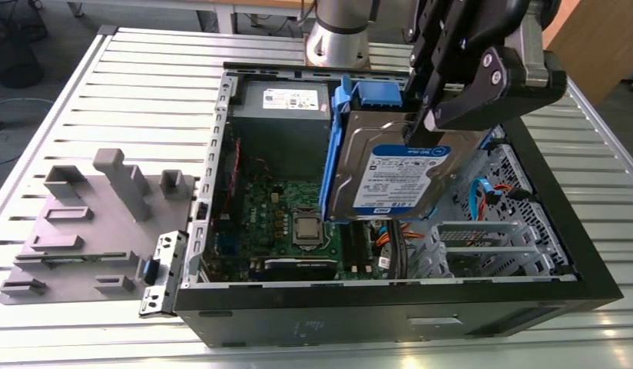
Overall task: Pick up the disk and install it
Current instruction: 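Pick up the disk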
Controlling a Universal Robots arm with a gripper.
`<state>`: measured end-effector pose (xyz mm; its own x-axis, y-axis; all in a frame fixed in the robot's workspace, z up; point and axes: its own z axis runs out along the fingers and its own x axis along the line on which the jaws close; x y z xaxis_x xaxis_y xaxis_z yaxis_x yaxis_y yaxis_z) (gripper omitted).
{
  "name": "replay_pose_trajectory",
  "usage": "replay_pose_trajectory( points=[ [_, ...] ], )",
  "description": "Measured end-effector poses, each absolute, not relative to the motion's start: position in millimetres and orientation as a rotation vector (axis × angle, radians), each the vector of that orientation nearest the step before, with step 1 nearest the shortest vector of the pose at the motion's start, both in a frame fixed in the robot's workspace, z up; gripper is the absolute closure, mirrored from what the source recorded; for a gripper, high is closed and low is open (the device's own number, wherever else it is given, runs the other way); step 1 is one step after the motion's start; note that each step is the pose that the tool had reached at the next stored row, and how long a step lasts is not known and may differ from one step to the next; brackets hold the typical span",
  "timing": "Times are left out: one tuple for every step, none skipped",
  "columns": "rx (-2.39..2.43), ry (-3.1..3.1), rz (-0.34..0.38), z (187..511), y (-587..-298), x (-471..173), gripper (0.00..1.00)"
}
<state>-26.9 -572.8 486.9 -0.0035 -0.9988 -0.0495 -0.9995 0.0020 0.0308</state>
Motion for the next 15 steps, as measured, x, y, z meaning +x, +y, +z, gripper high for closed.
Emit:
replay_pose_trajectory(
  points=[
    [-2.208, 2.214, 0.089, 485.6, -572.8, -26.9, 0.65],
    [-2.208, 2.214, 0.089, 484.5, -572.8, -26.9, 0.65],
    [-2.208, 2.214, 0.089, 483.2, -572.7, -26.9, 0.65],
    [-2.208, 2.214, 0.089, 482.0, -572.7, -26.9, 0.65],
    [-2.208, 2.214, 0.089, 480.8, -572.7, -26.9, 0.65],
    [-2.208, 2.214, 0.089, 479.8, -572.7, -26.9, 0.65],
    [-2.208, 2.214, 0.089, 478.9, -572.7, -26.9, 0.65],
    [-2.208, 2.214, 0.089, 478.1, -572.7, -26.9, 0.65],
    [-2.208, 2.214, 0.089, 477.7, -572.7, -26.3, 0.65],
    [-2.209, 2.214, 0.09, 477.3, -572.7, -25.0, 0.65],
    [-2.209, 2.215, 0.091, 477.1, -572.7, -23.3, 0.65],
    [-2.21, 2.216, 0.092, 476.9, -572.7, -21.3, 0.65],
    [-2.21, 2.216, 0.094, 476.8, -572.7, -19.1, 0.65],
    [-2.211, 2.217, 0.095, 476.7, -572.8, -16.9, 0.65],
    [-2.211, 2.217, 0.096, 476.6, -572.8, -14.8, 0.65]
  ],
)
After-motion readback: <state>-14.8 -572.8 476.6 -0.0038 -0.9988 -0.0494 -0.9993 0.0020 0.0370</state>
